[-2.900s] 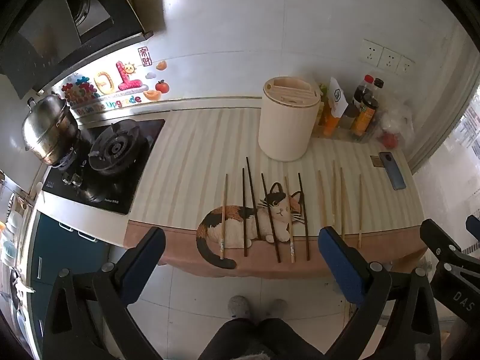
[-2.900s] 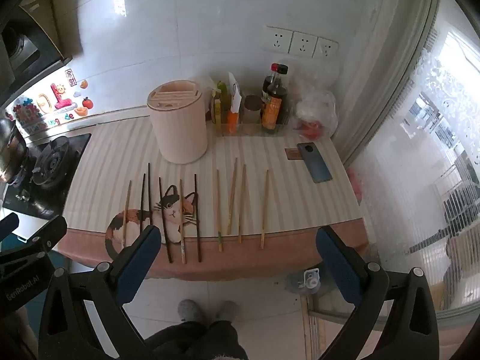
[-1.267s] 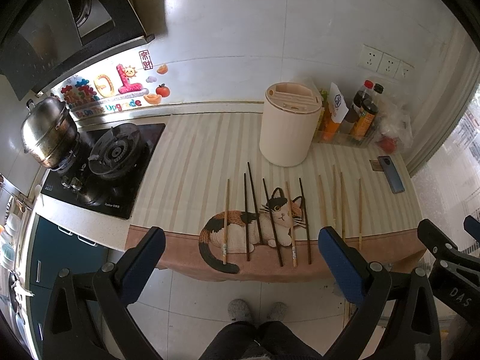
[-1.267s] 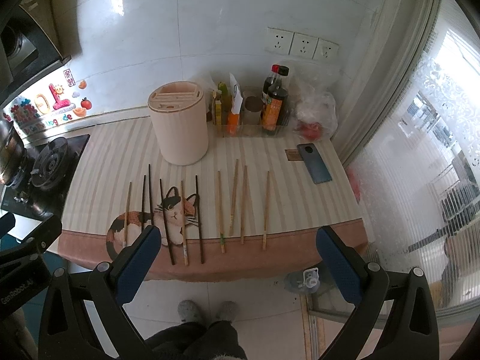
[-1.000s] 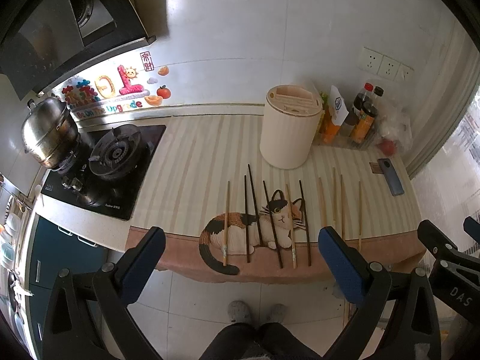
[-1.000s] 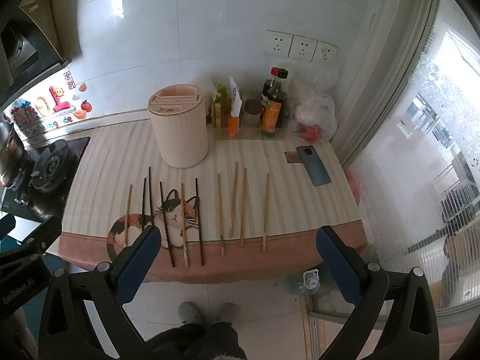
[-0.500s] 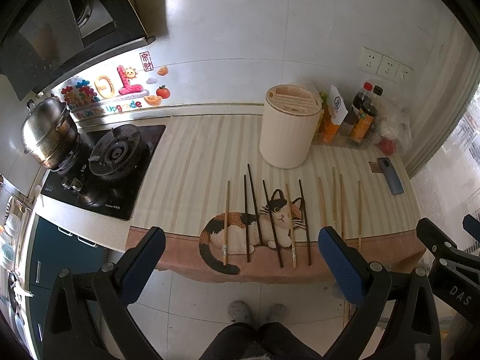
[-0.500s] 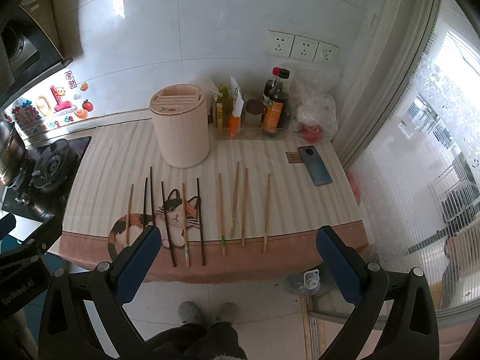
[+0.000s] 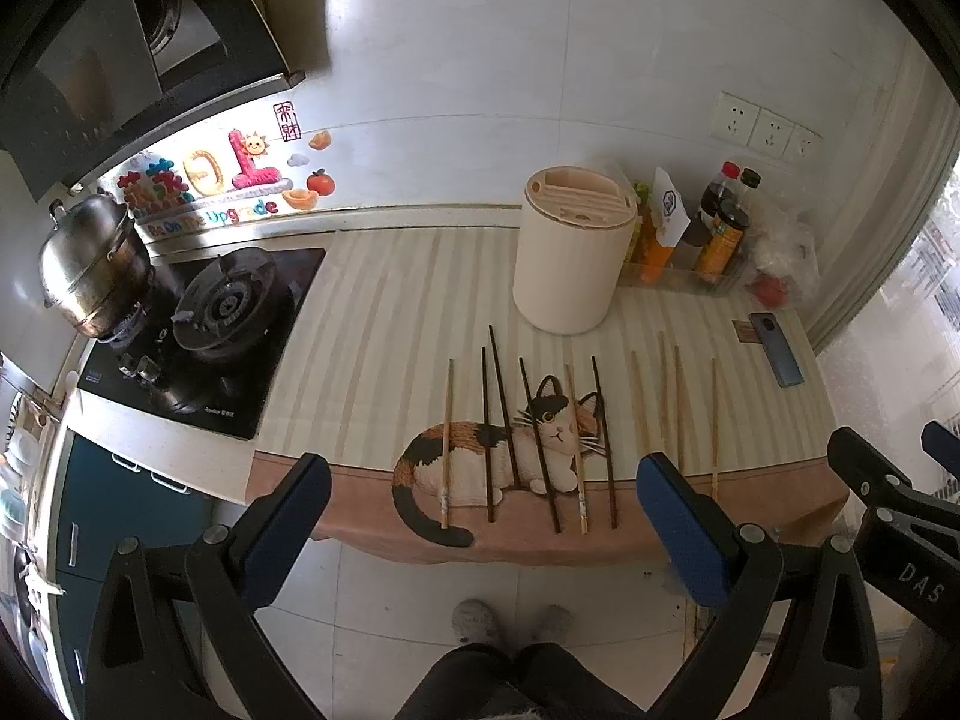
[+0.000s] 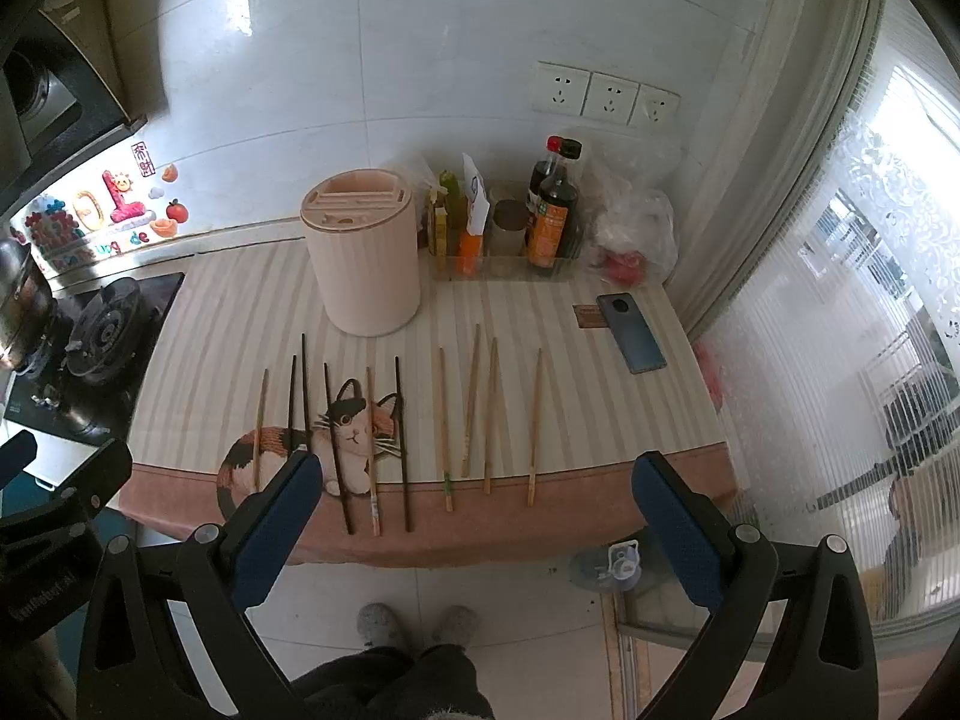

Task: Organize utensils
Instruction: 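Grasp a light wooden chopstick with the left tool while the right tool grasps a dark chopstick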

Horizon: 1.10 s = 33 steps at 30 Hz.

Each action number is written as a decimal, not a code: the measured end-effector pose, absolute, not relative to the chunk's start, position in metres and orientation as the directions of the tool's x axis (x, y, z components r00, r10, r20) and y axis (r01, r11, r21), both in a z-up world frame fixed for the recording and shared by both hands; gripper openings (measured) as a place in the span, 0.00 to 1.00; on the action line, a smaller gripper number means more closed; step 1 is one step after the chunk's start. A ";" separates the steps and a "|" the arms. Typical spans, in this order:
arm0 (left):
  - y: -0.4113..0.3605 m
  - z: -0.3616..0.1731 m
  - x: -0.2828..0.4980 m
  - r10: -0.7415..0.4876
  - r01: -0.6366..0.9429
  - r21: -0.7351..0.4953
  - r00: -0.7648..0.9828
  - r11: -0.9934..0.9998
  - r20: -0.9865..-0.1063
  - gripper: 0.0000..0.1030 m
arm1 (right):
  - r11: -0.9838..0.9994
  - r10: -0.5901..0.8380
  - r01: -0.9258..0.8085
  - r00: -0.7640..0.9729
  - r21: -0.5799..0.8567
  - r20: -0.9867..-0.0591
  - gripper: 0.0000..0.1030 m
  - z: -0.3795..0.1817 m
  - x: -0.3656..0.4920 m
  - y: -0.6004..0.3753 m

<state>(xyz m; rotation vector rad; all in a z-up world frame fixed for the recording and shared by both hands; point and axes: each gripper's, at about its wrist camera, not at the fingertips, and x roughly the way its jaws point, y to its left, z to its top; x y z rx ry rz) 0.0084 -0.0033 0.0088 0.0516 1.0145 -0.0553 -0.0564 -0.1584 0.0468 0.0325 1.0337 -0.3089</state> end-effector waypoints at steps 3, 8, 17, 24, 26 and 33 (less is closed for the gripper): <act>-0.005 0.009 0.009 -0.023 0.067 0.015 0.527 0.998 -0.849 1.00 | 0.957 -0.230 0.266 0.473 -0.111 -0.850 1.00 0.048 -0.055 -0.159; -0.006 0.007 0.010 -0.023 0.057 0.009 0.529 0.998 -0.848 1.00 | 0.958 -0.225 0.265 0.473 -0.106 -0.852 1.00 0.047 -0.052 -0.161; -0.012 -0.021 0.043 0.074 0.000 0.094 0.618 0.996 -0.783 1.00 | 0.954 -0.237 0.279 0.475 -0.111 -0.847 1.00 0.012 -0.019 -0.195; -0.002 -0.087 0.085 0.168 -0.074 0.153 0.551 0.986 -0.818 1.00 | 0.963 -0.188 0.254 0.388 -0.091 -0.902 0.94 -0.058 0.028 -0.225; 0.006 -0.113 0.097 0.210 -0.099 0.186 0.509 0.978 -0.834 1.00 | 0.966 -0.174 0.242 0.353 -0.090 -0.919 0.88 -0.083 0.041 -0.229; 0.050 -0.201 0.139 0.208 -0.142 0.173 0.297 0.975 -0.932 1.00 | 0.974 -0.021 0.227 0.197 0.025 -0.980 0.56 -0.176 0.082 -0.229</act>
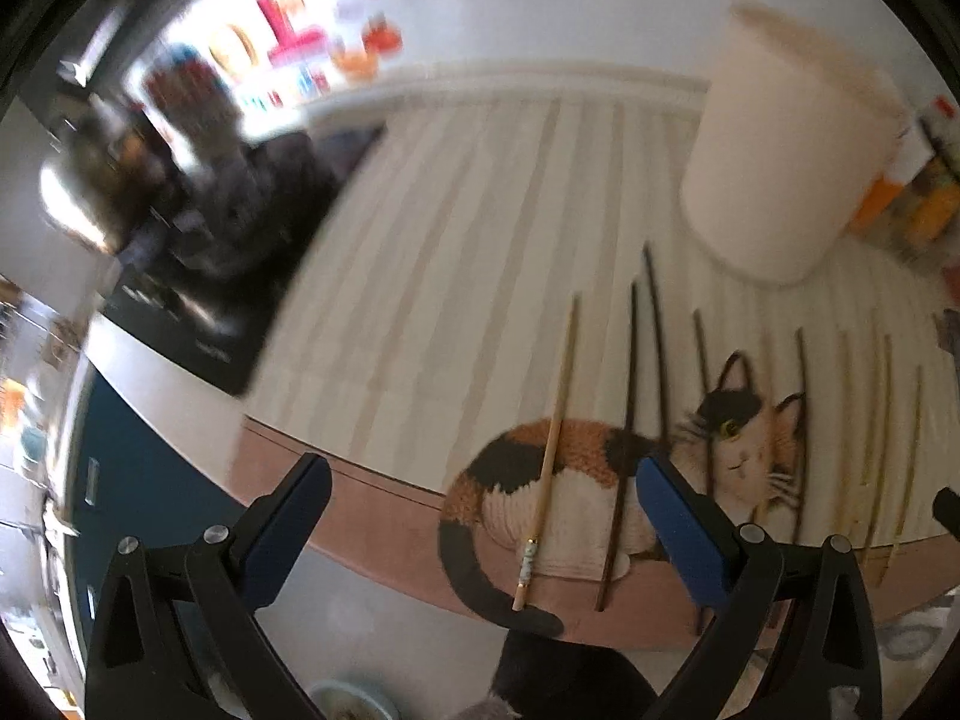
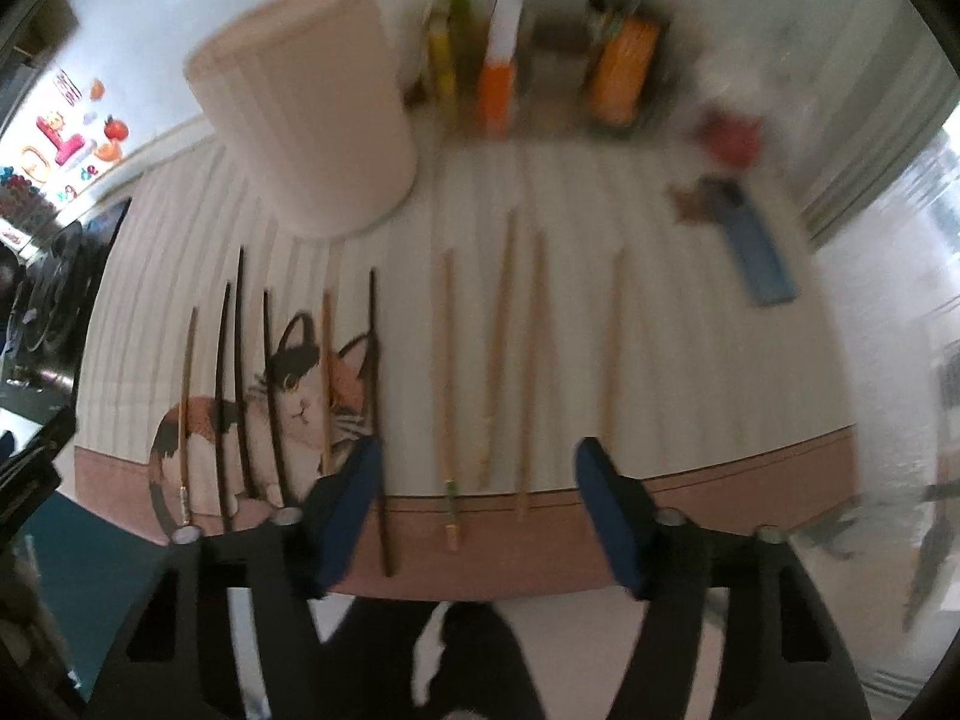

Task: Organize utensils
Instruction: 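Grasp a light wooden chopstick with the left tool while the right tool grasps a dark chopstick, then lift both chopsticks and carry them into the beige utensil holder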

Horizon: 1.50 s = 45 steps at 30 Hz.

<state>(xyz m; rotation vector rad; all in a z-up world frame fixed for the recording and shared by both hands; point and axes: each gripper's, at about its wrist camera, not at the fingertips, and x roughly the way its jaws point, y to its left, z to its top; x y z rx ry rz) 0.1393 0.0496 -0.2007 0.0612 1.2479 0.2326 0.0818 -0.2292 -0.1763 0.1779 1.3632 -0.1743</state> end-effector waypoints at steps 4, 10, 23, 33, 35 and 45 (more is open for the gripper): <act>0.059 -0.241 0.159 0.141 -0.118 0.118 0.210 0.986 -0.967 0.96 | 0.968 0.030 0.244 0.127 0.061 -0.991 0.46 -0.216 0.103 -0.222; 0.052 -0.285 0.183 0.061 -0.048 0.056 0.106 0.997 -0.993 0.73 | 0.971 0.061 0.230 0.034 0.067 -0.998 0.43 -0.256 0.136 -0.199; 0.029 -0.309 0.190 0.045 0.050 0.049 0.086 0.998 -0.995 0.13 | 0.988 -0.005 0.152 -0.096 -0.019 -0.995 0.43 -0.311 0.165 -0.163; 0.007 -0.319 0.183 0.090 0.105 0.104 0.125 0.989 -0.988 0.04 | 0.987 -0.075 0.132 -0.096 -0.088 -0.993 0.06 -0.319 0.150 -0.151; 0.009 -0.317 0.183 0.093 0.114 0.107 0.124 0.988 -0.988 0.04 | 0.986 -0.073 0.140 -0.098 -0.086 -0.992 0.06 -0.324 0.148 -0.151; 0.026 -0.311 0.223 0.079 0.113 0.089 0.093 0.990 -0.993 0.04 | 0.986 -0.076 0.137 -0.135 -0.094 -0.988 0.07 -0.323 0.154 -0.156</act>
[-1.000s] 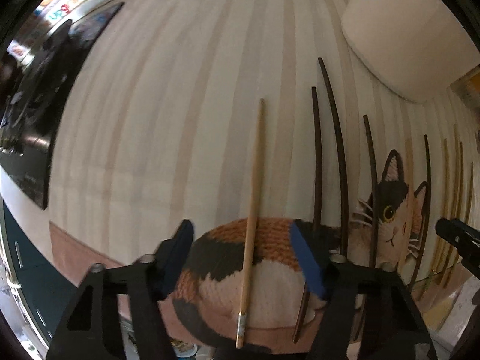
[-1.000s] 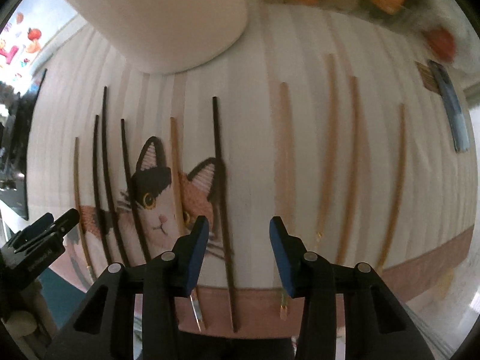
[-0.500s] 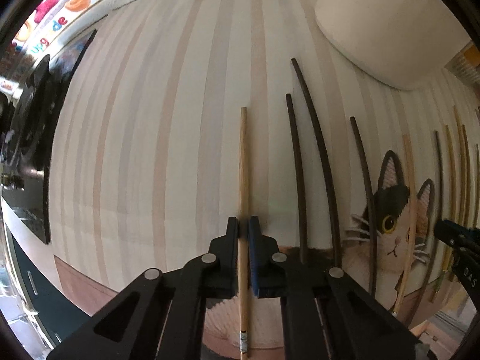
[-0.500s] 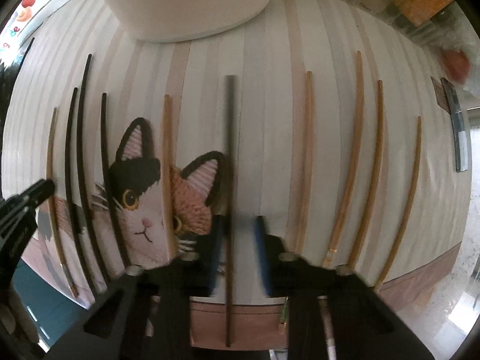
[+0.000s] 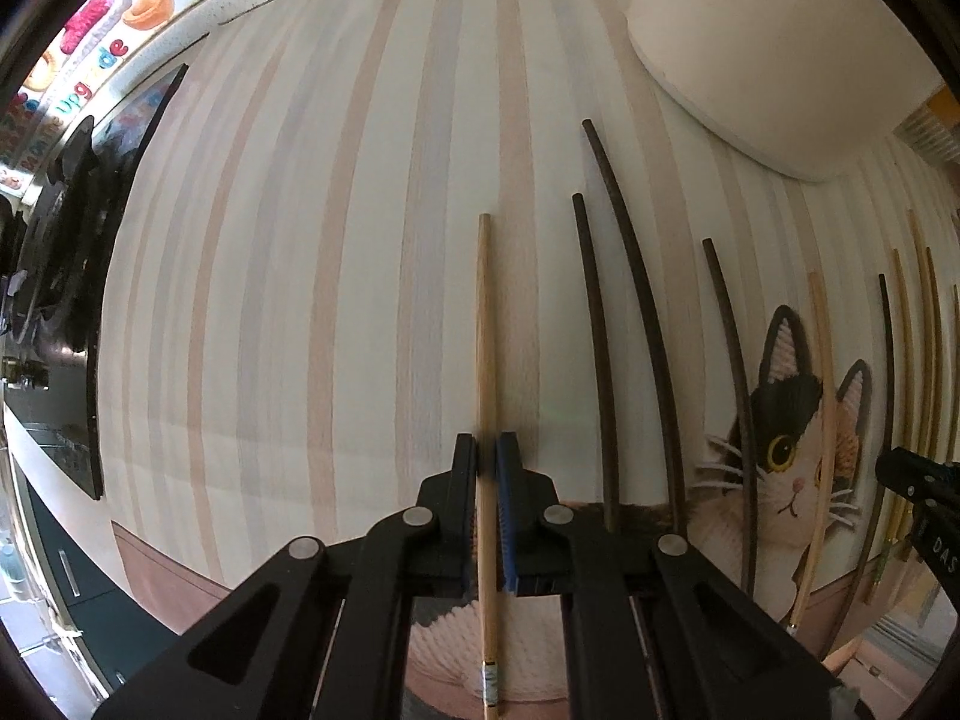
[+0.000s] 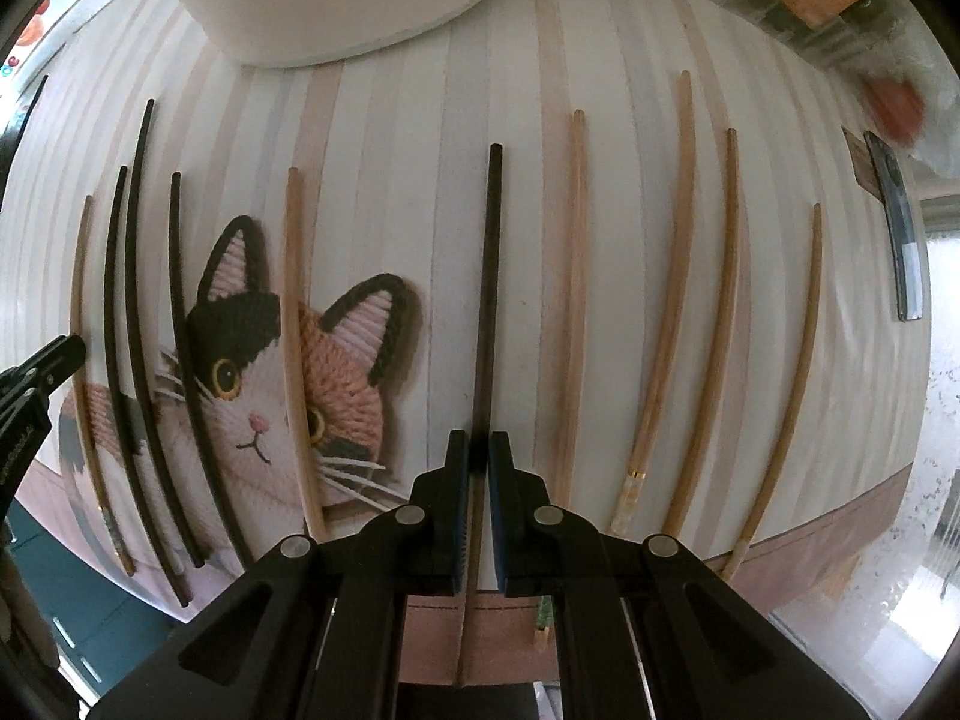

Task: Organize utensils
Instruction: 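Lift both chopsticks and carry them into the beige utensil holder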

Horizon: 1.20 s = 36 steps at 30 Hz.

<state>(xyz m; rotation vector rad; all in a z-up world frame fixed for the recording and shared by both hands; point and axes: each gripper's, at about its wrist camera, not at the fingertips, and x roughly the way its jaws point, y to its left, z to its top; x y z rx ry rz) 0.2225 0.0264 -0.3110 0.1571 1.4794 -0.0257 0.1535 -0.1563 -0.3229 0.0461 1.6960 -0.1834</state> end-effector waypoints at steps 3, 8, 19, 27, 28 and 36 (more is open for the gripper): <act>0.027 -0.310 0.229 0.083 0.130 0.093 0.082 0.987 -0.993 0.04 | 0.985 -0.067 0.148 -0.159 -0.091 -0.985 0.07 -0.321 0.165 -0.163; 0.024 -0.312 0.232 0.071 0.157 0.083 0.080 0.984 -0.994 0.04 | 0.982 -0.048 0.172 -0.187 -0.081 -0.981 0.08 -0.321 0.178 -0.175; 0.020 -0.314 0.234 0.086 0.157 0.101 0.099 0.982 -0.991 0.04 | 0.978 -0.088 0.175 -0.155 -0.115 -0.984 0.06 -0.325 0.181 -0.169; 0.020 -0.286 0.228 0.097 0.140 0.123 0.174 0.983 -0.980 0.04 | 0.980 -0.044 0.188 -0.086 -0.060 -0.995 0.06 -0.312 0.163 -0.162; 0.019 -0.281 0.228 0.095 0.140 0.122 0.186 0.983 -0.978 0.04 | 0.981 -0.043 0.188 -0.073 -0.056 -0.996 0.06 -0.309 0.162 -0.162; 0.013 -0.238 0.224 0.067 0.140 0.109 0.272 0.984 -0.960 0.04 | 0.985 -0.031 0.171 0.030 -0.025 -0.999 0.06 -0.269 0.160 -0.151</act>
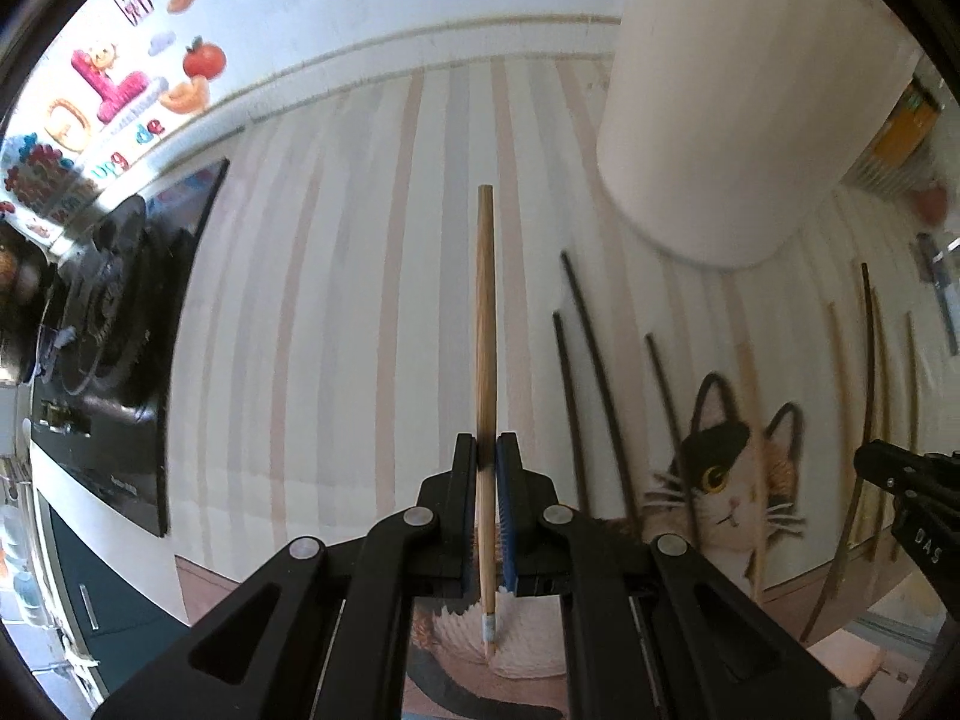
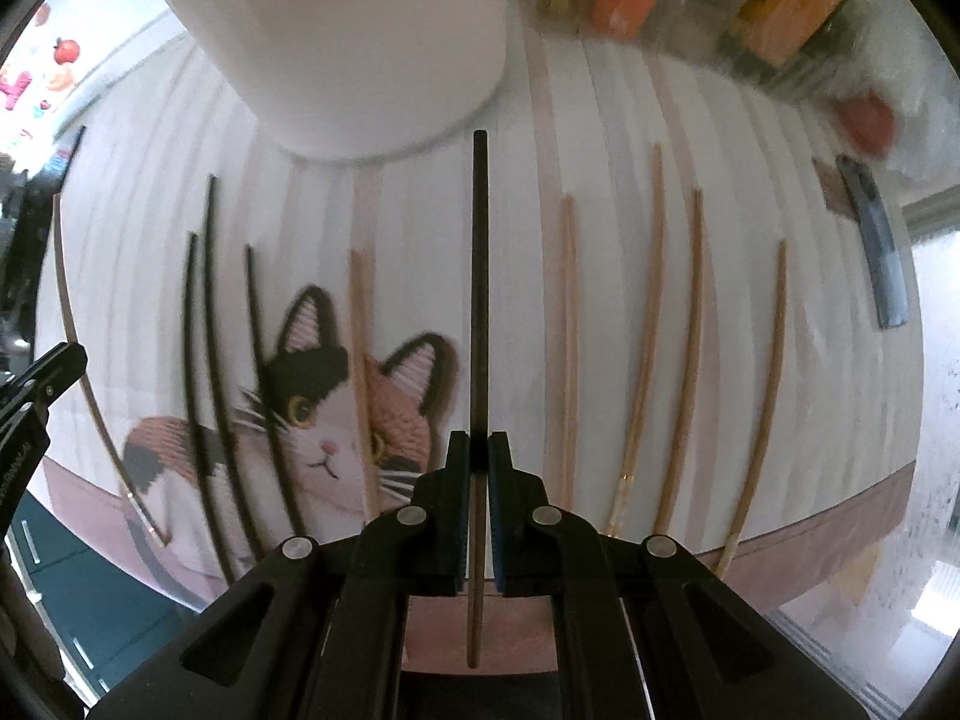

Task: Organize utensils
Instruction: 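Lift both chopsticks and carry them into the beige utensil holder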

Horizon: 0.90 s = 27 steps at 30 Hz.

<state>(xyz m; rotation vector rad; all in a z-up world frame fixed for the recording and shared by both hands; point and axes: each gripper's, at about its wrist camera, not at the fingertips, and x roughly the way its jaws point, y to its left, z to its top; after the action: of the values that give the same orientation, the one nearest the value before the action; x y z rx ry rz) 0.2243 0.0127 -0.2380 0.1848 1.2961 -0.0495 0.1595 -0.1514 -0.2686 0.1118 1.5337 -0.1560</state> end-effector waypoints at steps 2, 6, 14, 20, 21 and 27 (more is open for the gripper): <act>0.012 -0.226 0.224 0.059 0.134 0.102 0.295 0.986 -0.954 0.04 | 0.986 -0.026 0.165 0.065 -0.015 -0.998 0.06 -0.256 0.158 -0.148; 0.011 -0.201 0.225 0.050 0.130 0.102 0.355 0.986 -0.933 0.04 | 0.988 -0.032 0.156 0.139 -0.010 -0.990 0.06 -0.223 0.156 -0.151; 0.008 -0.153 0.224 0.024 0.125 0.092 0.463 0.988 -0.886 0.04 | 0.986 -0.025 0.165 0.287 0.024 -0.957 0.06 -0.169 0.161 -0.156; 0.011 -0.111 0.227 -0.014 0.117 0.061 0.551 0.991 -0.834 0.04 | 0.982 -0.029 0.182 0.408 0.050 -0.912 0.05 -0.122 0.162 -0.164; 0.011 -0.103 0.228 -0.022 0.118 0.054 0.563 0.992 -0.826 0.04 | 0.981 -0.030 0.185 0.425 0.055 -0.905 0.06 -0.114 0.162 -0.165; 0.011 -0.052 0.236 -0.078 0.133 0.009 0.635 0.991 -0.769 0.04 | 0.976 -0.022 0.194 0.547 0.101 -0.837 0.05 -0.056 0.177 -0.172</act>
<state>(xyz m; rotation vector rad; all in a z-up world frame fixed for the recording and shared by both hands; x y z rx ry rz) 0.2362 0.0106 -0.0522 0.0663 0.8752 -0.1206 0.1771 -0.1718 -0.0555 0.1902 0.9857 -0.1285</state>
